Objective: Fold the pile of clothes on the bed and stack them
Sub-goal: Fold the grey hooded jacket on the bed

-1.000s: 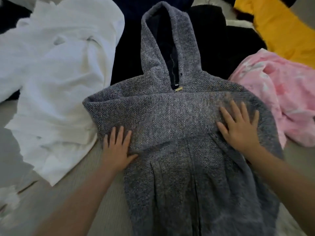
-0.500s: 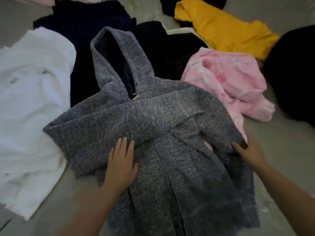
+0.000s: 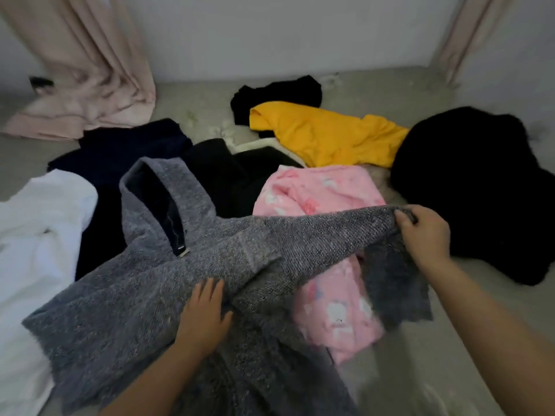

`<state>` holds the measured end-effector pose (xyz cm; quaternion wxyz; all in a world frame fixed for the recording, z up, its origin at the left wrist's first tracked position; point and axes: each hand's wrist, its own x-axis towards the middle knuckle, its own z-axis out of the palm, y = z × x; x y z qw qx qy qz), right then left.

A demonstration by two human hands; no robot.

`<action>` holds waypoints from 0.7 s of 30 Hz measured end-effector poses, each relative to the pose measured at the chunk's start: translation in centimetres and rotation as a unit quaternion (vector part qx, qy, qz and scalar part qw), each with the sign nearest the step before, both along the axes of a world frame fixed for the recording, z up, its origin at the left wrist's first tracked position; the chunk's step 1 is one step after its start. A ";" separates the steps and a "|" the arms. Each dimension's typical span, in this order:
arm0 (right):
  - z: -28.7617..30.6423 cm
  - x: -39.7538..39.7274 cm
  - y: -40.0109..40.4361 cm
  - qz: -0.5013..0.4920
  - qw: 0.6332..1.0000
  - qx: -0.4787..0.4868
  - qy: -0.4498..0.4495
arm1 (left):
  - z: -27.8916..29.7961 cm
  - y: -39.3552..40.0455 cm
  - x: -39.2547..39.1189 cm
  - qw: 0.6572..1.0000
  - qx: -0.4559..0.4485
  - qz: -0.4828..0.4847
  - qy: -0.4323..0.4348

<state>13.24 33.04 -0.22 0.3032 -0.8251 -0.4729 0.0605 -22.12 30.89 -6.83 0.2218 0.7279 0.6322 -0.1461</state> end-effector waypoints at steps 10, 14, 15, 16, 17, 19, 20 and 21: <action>5.0 -4.7 5.8 0.063 0.988 0.037 -0.137 | 3.3 1.5 -0.5 0.988 -0.016 0.086 -0.130; 7.6 -12.7 8.1 0.221 0.946 0.172 -0.165 | 5.5 0.0 -7.0 0.949 0.074 0.230 -0.200; 8.1 -15.6 8.7 0.273 0.923 0.201 -0.181 | 6.1 -0.8 -9.4 0.939 0.092 0.266 -0.198; 8.3 -18.8 9.2 0.326 0.895 0.226 -0.204 | 6.7 -1.7 -12.0 0.926 0.110 0.305 -0.193; 8.3 -22.2 9.3 0.380 0.862 0.244 -0.229 | 7.3 -2.7 -14.6 0.914 0.129 0.337 -0.186; 7.2 -29.0 8.3 0.506 0.784 0.251 -0.257 | 8.1 -4.8 -19.5 0.891 0.164 0.388 -0.170; 5.9 -32.0 7.1 0.581 0.732 0.238 -0.264 | 8.2 -5.7 -21.6 0.882 0.173 0.408 -0.162; 4.3 -34.5 5.6 0.649 0.677 0.213 -0.275 | 8.1 -6.6 -23.2 0.875 0.175 0.424 -0.156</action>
